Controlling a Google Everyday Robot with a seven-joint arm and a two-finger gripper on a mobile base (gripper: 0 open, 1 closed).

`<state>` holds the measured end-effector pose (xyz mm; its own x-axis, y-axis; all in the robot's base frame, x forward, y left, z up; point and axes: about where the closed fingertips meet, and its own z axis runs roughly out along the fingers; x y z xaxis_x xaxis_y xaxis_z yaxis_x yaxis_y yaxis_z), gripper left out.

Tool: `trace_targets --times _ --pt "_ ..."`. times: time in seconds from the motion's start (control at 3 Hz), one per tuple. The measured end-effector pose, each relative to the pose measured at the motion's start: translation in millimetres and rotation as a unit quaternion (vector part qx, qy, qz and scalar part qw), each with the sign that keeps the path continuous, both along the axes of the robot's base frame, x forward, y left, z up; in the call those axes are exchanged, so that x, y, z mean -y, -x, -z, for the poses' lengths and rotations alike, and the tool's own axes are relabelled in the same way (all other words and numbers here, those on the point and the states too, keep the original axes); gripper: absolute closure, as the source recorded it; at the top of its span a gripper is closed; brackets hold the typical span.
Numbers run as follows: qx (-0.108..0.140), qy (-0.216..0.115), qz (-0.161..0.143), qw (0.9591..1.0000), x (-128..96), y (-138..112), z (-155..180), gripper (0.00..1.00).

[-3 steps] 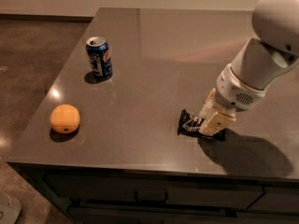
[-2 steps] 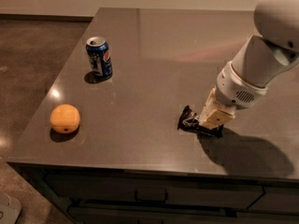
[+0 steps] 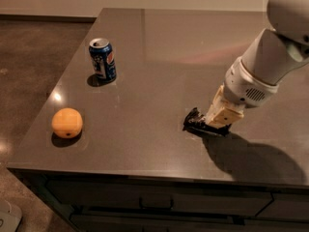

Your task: Pick rxbar chocolate

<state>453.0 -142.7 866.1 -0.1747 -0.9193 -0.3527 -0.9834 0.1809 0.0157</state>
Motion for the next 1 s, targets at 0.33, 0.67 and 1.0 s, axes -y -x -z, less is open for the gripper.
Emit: trace_targets --times 0.33,0.67,1.0 --pt "0.021 -0.009 0.0 0.9997 -1.6 -5.0 -20.2 1.0" --pt "0.046 -0.029 -0.005 0.9985 -5.3 -10.5 -51.5 1.0" --pt "0.06 -0.051 -0.008 0.9968 -11.6 -11.2 -79.2 1.0"
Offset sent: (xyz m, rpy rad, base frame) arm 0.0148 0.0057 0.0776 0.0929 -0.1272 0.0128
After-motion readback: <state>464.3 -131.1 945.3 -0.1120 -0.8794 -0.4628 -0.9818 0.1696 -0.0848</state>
